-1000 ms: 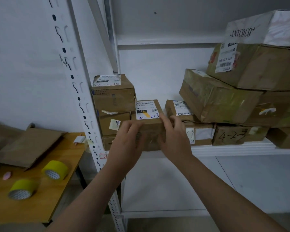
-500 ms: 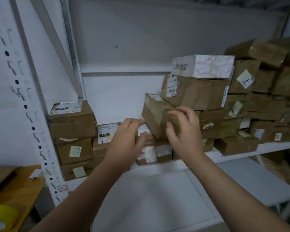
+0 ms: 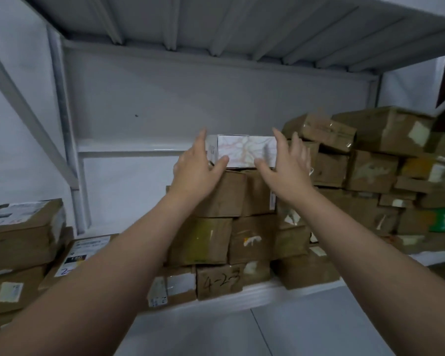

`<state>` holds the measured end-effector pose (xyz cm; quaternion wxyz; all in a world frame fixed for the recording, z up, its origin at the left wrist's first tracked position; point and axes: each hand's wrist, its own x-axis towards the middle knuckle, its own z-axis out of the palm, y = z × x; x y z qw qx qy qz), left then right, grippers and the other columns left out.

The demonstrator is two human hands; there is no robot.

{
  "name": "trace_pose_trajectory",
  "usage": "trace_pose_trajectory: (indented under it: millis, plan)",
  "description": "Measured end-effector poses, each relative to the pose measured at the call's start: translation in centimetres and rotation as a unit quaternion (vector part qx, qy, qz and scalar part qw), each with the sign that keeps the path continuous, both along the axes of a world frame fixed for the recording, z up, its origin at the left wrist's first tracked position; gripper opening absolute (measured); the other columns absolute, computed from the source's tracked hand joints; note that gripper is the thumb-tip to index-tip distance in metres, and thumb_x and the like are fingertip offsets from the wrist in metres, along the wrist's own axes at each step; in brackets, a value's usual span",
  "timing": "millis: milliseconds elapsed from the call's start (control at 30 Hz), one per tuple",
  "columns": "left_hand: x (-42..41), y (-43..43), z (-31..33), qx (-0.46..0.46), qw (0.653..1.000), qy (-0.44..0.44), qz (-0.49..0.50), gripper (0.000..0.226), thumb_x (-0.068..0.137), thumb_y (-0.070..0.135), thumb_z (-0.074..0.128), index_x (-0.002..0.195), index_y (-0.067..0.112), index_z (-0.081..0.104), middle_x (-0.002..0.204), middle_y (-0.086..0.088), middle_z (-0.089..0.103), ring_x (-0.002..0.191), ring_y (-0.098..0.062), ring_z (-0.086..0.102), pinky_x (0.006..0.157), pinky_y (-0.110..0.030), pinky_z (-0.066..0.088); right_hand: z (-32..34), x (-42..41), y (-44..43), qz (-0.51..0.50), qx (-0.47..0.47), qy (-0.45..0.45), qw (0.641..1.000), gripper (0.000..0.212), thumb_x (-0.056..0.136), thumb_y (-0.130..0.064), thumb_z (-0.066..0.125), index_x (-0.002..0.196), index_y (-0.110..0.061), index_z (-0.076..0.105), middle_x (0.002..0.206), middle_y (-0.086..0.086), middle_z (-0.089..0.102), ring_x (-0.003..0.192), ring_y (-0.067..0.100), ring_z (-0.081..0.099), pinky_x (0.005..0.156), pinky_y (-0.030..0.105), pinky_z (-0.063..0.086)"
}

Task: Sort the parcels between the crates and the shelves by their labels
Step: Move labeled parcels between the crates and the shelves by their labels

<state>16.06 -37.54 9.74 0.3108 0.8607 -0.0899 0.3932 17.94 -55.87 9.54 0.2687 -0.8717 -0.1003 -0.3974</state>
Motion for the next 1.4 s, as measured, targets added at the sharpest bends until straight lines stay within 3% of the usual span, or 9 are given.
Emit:
trace_pose_trajectory:
  millis: [100, 233, 433, 633, 833, 967, 1167, 1300, 1400]
  plan:
    - [1.8, -0.5, 1.3, 0.028, 0.997, 0.059, 0.044, 0.074, 0.093, 0.055, 0.043, 0.151, 0.031, 0.003, 0.112, -0.014, 0.064, 0.113, -0.035, 0.054, 0.098, -0.046, 0.041, 1.4, 1.8, -0.8, 0.002, -0.059, 0.031, 0.998, 0.073, 0.093, -0.055, 0.043, 0.152, -0.031, 0.006, 0.158, 0.014, 0.017, 0.147, 0.033, -0.001, 0.115, 0.049, -0.009]
    - [2.6, -0.8, 1.1, 0.002, 0.995, 0.101, -0.01, 0.066, 0.096, 0.052, 0.04, 0.151, 0.032, 0.008, 0.139, -0.007, 0.051, 0.129, -0.028, 0.046, 0.109, -0.048, 0.03, 1.5, 2.8, -1.0, 0.046, -0.064, 0.026, 0.997, 0.068, 0.093, -0.056, 0.042, 0.151, -0.029, 0.018, 0.153, 0.006, 0.03, 0.146, 0.025, 0.012, 0.115, 0.05, -0.007]
    - [2.1, -1.3, 0.8, -0.132, 0.989, 0.015, -0.061, 0.047, 0.096, 0.048, 0.043, 0.14, 0.033, 0.034, 0.126, 0.0, 0.06, 0.121, -0.018, 0.053, 0.109, -0.045, 0.032, 0.6, 2.3, -0.8, 0.203, 0.066, -0.003, 0.977, 0.057, 0.095, -0.034, 0.054, 0.146, -0.025, 0.032, 0.151, 0.001, 0.018, 0.14, 0.02, 0.021, 0.117, 0.043, 0.022]
    - [-0.9, -1.0, 1.0, -0.259, 0.946, -0.086, -0.176, 0.029, 0.1, 0.043, 0.037, 0.126, 0.032, 0.043, 0.122, 0.009, 0.055, 0.11, -0.001, 0.055, 0.084, -0.014, 0.047, -0.1, 0.6, 0.3, 0.268, 0.151, -0.09, 0.947, 0.06, 0.092, -0.026, 0.059, 0.146, -0.019, 0.033, 0.129, -0.009, 0.022, 0.119, -0.005, 0.025, 0.11, 0.025, 0.026]
    - [-5.2, 0.5, 1.4, -0.311, 0.913, -0.132, -0.227, 0.021, 0.094, 0.05, 0.044, 0.094, 0.03, 0.042, 0.114, -0.011, 0.052, 0.104, -0.019, 0.055, 0.088, -0.034, 0.049, -2.2, -2.3, 3.3, 0.318, 0.175, -0.159, 0.918, 0.045, 0.083, -0.021, 0.073, 0.113, -0.03, 0.04, 0.134, -0.008, 0.029, 0.135, 0.009, 0.03, 0.11, 0.042, 0.035]
    - [-7.6, 3.4, 1.0, -0.34, 0.917, -0.079, -0.193, 0.045, 0.076, 0.047, 0.056, 0.115, 0.032, 0.037, 0.126, -0.002, 0.045, 0.112, -0.014, 0.051, 0.086, -0.027, 0.047, -2.8, -4.8, 5.3, 0.342, 0.18, -0.146, 0.911, 0.049, 0.083, -0.014, 0.072, 0.104, -0.042, 0.038, 0.146, -0.009, 0.03, 0.141, 0.014, 0.029, 0.108, 0.049, 0.038]
    - [-11.3, 8.8, -1.4, -0.379, 0.88, 0.064, -0.278, 0.05, 0.085, 0.038, 0.062, 0.129, 0.045, 0.04, 0.11, 0.015, 0.061, 0.089, -0.011, 0.069, 0.075, -0.033, 0.058, -3.8, -8.5, 8.7, 0.3, 0.076, -0.171, 0.935, 0.042, 0.083, -0.01, 0.072, 0.106, -0.031, 0.044, 0.149, 0.001, 0.031, 0.134, 0.004, 0.029, 0.107, 0.005, 0.022]
    - [-14.0, 11.3, -3.7, -0.274, 0.942, -0.023, -0.19, 0.07, 0.081, 0.04, 0.066, 0.135, 0.053, 0.025, 0.137, 0.012, 0.041, 0.121, -0.011, 0.05, 0.091, -0.034, 0.053, -4.4, -11.9, 11.8, 0.345, 0.107, -0.096, 0.928, 0.04, 0.086, -0.012, 0.069, 0.115, -0.027, 0.047, 0.146, 0.001, 0.036, 0.123, -0.021, 0.032, 0.094, -0.003, 0.028]
    - [-15.5, 12.7, -5.3, -0.131, 0.984, -0.092, -0.084, 0.091, 0.081, 0.036, 0.072, 0.147, 0.036, 0.009, 0.143, 0.008, 0.021, 0.133, -0.008, 0.027, 0.11, -0.041, 0.032, -4.4, -14.8, 15.4, 0.433, 0.215, -0.017, 0.875, 0.048, 0.088, -0.034, 0.061, 0.13, -0.042, 0.038, 0.14, -0.013, 0.043, 0.127, -0.011, 0.038, 0.097, 0.006, 0.037]
